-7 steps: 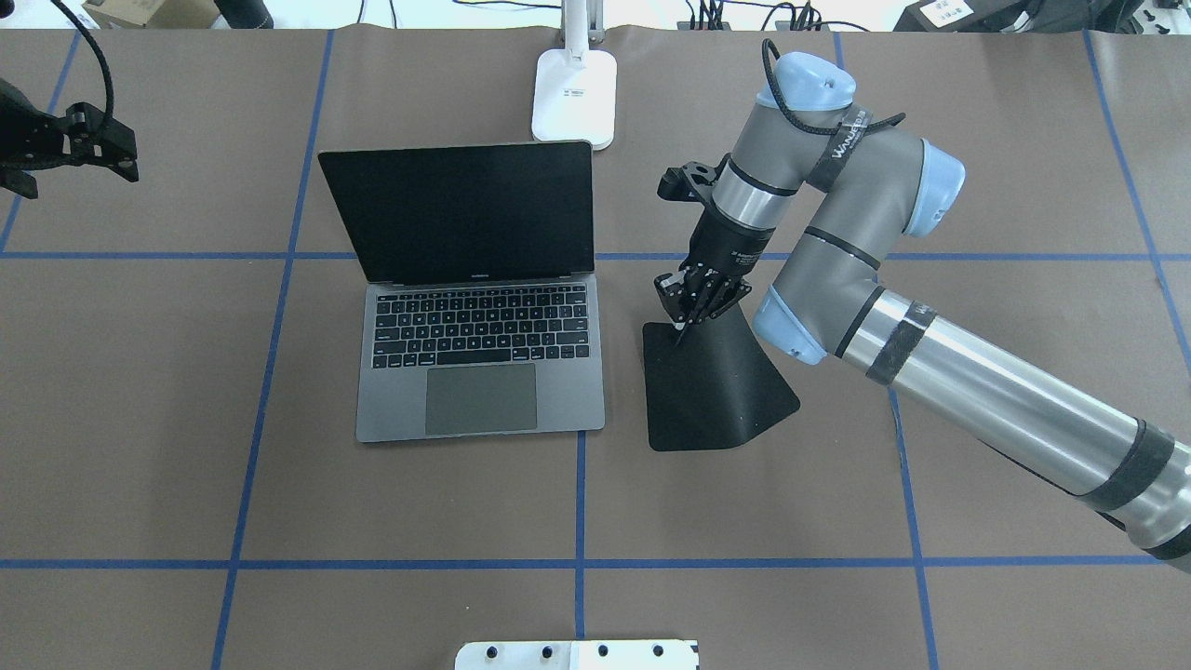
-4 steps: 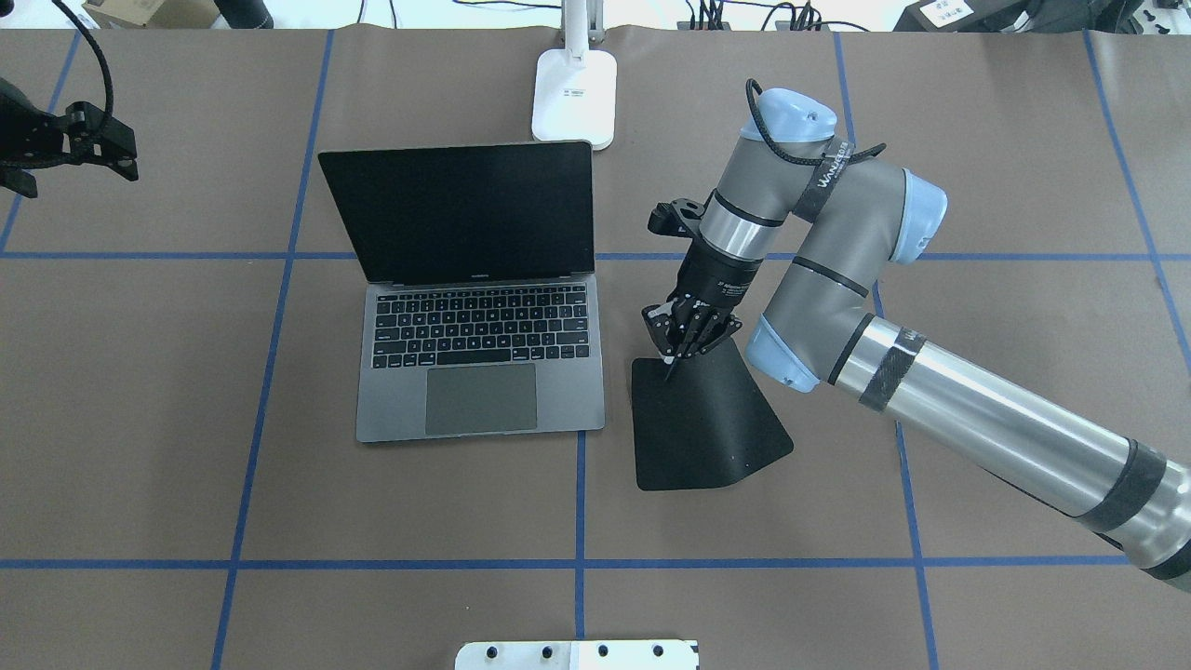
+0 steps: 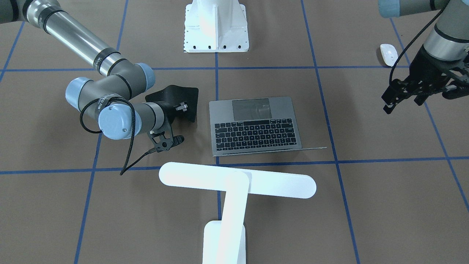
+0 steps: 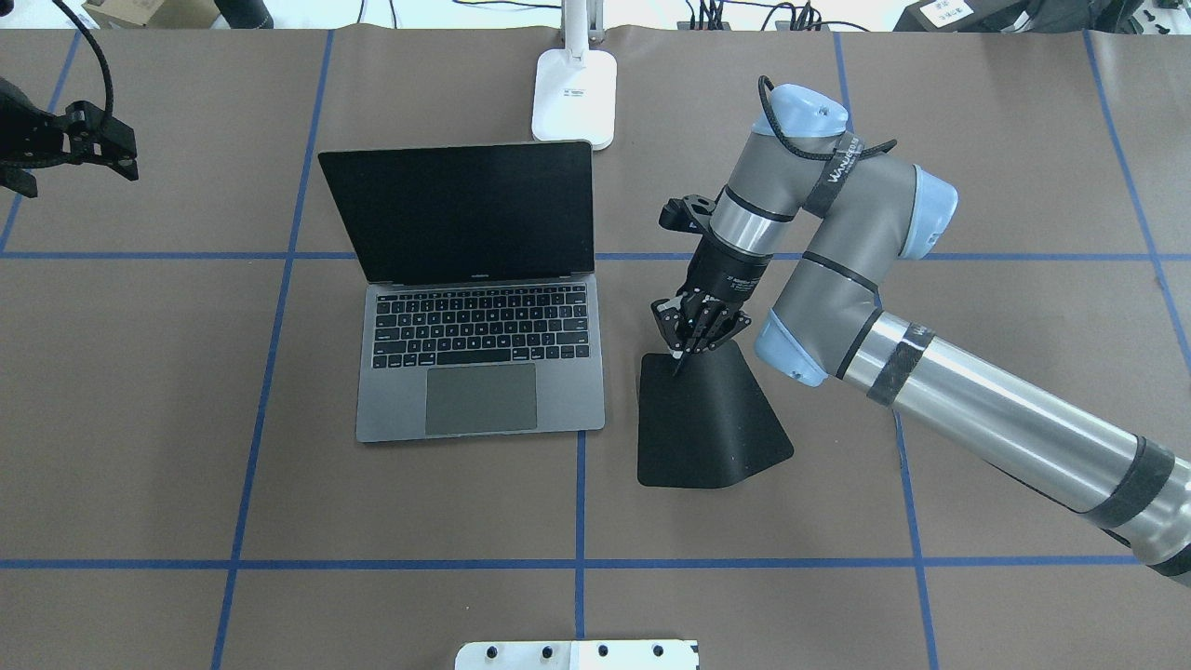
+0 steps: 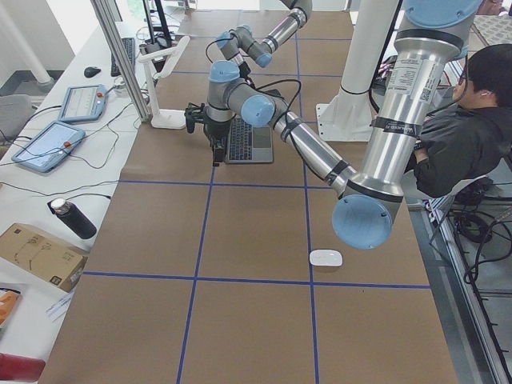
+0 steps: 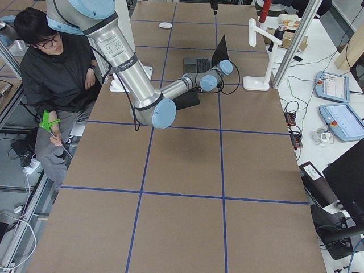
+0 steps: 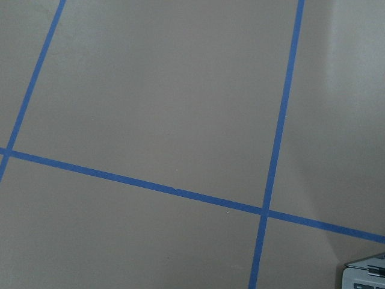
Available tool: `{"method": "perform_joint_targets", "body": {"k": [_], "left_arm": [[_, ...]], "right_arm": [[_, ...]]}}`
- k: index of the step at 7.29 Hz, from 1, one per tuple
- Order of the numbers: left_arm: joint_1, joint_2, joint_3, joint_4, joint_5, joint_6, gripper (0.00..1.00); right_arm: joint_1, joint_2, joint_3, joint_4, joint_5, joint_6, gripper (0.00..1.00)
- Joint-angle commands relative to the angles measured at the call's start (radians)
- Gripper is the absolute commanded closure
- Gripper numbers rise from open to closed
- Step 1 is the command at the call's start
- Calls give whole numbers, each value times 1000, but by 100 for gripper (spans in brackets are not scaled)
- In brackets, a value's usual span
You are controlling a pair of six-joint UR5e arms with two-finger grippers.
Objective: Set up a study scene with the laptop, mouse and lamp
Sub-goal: 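Press the mouse pad flat with the right gripper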
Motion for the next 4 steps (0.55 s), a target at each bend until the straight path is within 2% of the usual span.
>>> {"method": "perform_joint_targets", "body": {"k": [1,4], "left_arm": [[0,1,5,0,0,0,0],[2,1,7,0,-2,0,0]], "right_arm": [[8,1,-7,-2,-26,0,100],[8,15,-14,-2,-35,0,100]]}}
